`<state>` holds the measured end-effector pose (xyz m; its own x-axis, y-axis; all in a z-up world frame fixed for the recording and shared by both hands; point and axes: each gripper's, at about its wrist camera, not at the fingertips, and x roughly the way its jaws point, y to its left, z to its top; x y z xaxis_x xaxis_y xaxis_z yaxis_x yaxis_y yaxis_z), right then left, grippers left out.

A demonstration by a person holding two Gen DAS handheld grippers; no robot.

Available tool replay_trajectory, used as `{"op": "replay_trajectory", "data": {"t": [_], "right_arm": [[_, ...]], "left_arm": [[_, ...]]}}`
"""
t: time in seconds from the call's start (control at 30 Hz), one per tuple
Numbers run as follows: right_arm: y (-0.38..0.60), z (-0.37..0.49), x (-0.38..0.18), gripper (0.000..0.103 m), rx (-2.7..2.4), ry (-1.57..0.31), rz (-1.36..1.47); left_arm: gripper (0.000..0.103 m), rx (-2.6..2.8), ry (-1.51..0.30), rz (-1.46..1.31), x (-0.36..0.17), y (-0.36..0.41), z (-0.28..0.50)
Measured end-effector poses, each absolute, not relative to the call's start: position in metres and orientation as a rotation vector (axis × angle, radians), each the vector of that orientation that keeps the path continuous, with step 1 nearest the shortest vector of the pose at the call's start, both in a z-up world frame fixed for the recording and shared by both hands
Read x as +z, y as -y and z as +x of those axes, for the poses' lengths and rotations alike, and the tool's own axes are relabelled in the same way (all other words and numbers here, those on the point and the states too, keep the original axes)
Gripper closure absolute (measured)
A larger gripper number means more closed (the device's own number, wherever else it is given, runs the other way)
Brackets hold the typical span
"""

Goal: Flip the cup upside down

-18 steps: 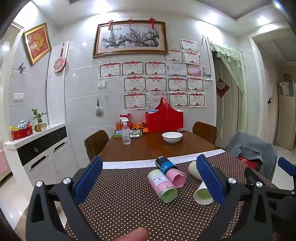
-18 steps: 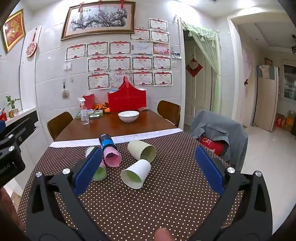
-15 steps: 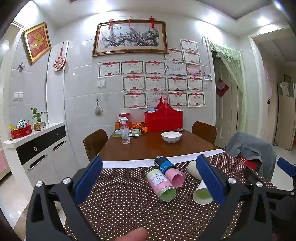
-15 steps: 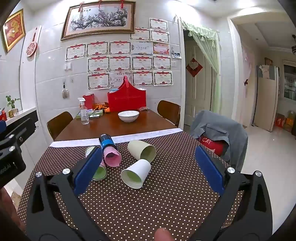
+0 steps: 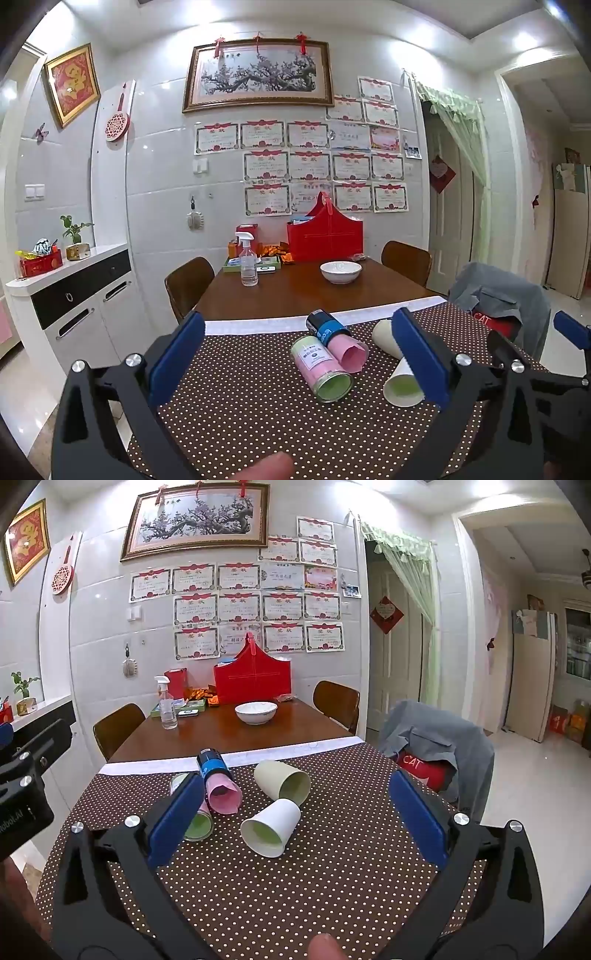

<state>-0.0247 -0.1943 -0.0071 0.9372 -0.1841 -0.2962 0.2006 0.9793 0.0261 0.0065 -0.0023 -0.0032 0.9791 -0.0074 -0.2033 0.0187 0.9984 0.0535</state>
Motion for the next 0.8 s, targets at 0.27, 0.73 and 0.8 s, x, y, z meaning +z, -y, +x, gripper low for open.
{"op": "replay_trajectory", "data": {"t": [0.27, 0.73, 0.8], "right_arm": [[0.1926, -0.0224, -0.0030, 0.005, -0.194, -0.294, 0.055], [0.1921, -0.0220, 0.0016, 0.005, -0.182, -0.291, 0.052], [0.1924, -0.0221, 0.0023, 0.005, -0.181, -0.290, 0.051]], "left_arm": [[0.004, -0.016, -0.207, 0.054, -0.0032, 0.0045, 0.0049], [0.004, -0.013, -0.205, 0.056, -0.0016, 0.0038, 0.0064], [0.004, -0.013, -0.204, 0.058, -0.0007, 0.0034, 0.0060]]}}
